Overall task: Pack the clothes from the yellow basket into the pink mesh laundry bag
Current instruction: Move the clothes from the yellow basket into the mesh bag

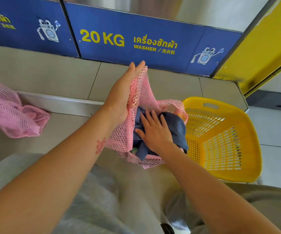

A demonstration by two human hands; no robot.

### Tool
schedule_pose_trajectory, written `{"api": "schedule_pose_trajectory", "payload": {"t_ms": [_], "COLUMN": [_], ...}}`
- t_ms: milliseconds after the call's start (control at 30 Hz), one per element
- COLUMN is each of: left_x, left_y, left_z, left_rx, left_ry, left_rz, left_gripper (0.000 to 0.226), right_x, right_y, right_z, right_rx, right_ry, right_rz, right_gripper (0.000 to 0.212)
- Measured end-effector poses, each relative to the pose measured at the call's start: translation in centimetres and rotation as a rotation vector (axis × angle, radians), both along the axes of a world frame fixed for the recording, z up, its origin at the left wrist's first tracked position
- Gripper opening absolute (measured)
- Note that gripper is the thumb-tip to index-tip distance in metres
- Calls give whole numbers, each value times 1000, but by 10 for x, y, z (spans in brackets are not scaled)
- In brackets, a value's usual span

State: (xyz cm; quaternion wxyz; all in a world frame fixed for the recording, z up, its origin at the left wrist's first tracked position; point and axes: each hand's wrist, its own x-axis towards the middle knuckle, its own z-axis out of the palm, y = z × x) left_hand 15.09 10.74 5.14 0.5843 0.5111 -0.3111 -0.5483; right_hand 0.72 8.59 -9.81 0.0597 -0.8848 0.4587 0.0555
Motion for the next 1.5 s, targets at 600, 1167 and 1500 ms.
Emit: {"api": "schedule_pose_trajectory", "payload": {"t_ms": [600,1167,1500], "left_x": [-5,-3,13], "left_y": [-1,11,5], "left_z": [-1,6,0], "left_rx": [18,41,32], "left_ry": [-29,-55,-16], "left_rz": [-4,6,43], "left_gripper": [32,27,62], "right_x": [-81,12,10], "right_y": [-9,1,-10], "right_z": [50,63,-11], "right_rx": [37,419,174], "right_ry": [-104,-277,187], "right_rz": [-720,-69,0], "right_gripper": [95,49,79]}}
